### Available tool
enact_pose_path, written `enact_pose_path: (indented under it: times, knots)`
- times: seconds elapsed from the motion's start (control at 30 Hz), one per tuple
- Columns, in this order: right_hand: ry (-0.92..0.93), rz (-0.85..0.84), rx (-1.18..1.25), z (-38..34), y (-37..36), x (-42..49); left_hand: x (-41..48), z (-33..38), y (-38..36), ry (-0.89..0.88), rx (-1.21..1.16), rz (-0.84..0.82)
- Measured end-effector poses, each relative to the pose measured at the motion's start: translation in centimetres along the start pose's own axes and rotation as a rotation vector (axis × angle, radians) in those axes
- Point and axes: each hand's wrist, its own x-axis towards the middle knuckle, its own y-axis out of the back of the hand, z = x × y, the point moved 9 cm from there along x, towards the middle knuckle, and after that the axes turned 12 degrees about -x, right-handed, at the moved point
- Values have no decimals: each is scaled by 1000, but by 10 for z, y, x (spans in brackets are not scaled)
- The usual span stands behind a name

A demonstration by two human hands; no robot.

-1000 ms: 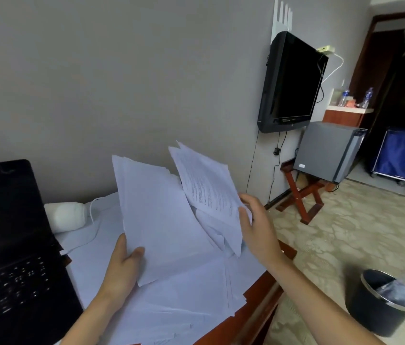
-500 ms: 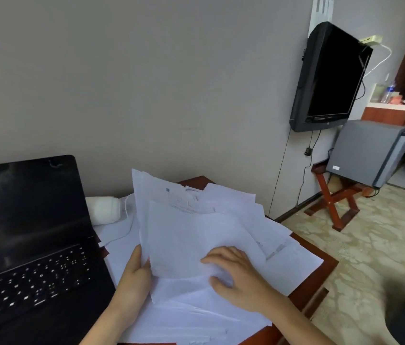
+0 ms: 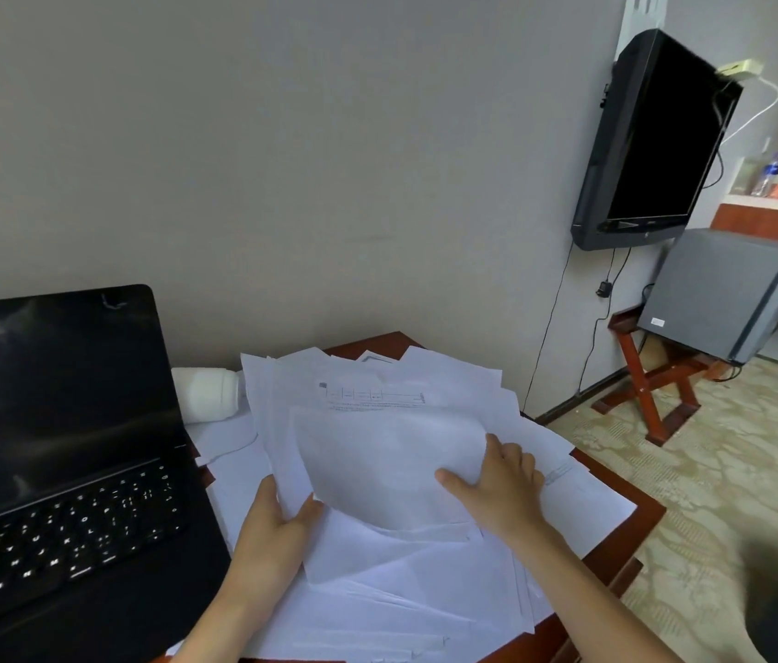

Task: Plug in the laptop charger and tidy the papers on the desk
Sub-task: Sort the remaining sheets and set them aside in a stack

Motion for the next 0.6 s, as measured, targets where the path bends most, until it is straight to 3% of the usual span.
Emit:
enact_pose_path:
  times: [0.23, 0.37, 0.53, 0.6]
  knots:
    - [-118, 110, 593, 27, 2, 2, -5, 4, 3, 16, -110, 48]
    - [-94, 219, 616, 34, 7, 2, -4, 2, 3, 8, -15, 22]
    - [-255, 420, 945, 58, 21, -10, -3, -1, 4, 17, 72, 13]
    - [-231, 542, 1019, 61, 40, -18, -4, -1, 2, 22, 64, 3]
